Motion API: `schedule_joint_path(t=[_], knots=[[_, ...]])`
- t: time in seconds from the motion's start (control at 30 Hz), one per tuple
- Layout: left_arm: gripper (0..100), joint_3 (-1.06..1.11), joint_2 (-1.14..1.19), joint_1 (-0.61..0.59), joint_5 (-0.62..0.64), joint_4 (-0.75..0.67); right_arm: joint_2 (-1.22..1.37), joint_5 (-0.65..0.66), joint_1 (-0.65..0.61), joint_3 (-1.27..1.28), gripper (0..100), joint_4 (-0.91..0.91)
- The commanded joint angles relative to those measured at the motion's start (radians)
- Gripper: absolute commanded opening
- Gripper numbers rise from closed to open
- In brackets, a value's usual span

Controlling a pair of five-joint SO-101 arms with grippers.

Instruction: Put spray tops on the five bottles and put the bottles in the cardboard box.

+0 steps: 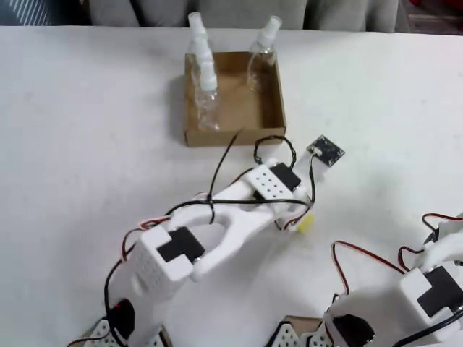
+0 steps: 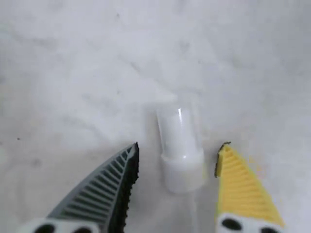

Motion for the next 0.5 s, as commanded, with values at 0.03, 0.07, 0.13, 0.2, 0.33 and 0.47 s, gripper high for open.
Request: schedule_joint_path(t=[0.03, 0.07, 0.13, 0.2, 0.33, 0.47], knots=[[11, -0.057, -0.012, -0.001, -0.012, -0.017, -0.004, 0.012, 0.001, -0.034, 1.9, -0.005], [9, -0.057, -0.012, -0.001, -0.012, -0.015, -0.004, 0.012, 0.001, -0.034, 1.9, -0.005], [8, -0.057, -0.012, -0.001, -0.012, -0.014, -0.004, 0.012, 0.001, -0.034, 1.8, -0.005], [7, -0.057, -0.012, -0.001, -0.012, -0.012, -0.004, 0.012, 0.001, -0.034, 1.8, -0.005], [4, -0.057, -0.013, -0.002, -0.012, 0.002, -0.004, 0.012, 0.005, -0.034, 1.8, -0.005], [2, -0.078, -0.056, -0.005, -0.012, 0.064, -0.015, 0.008, -0.002, -0.034, 1.7, 0.002]])
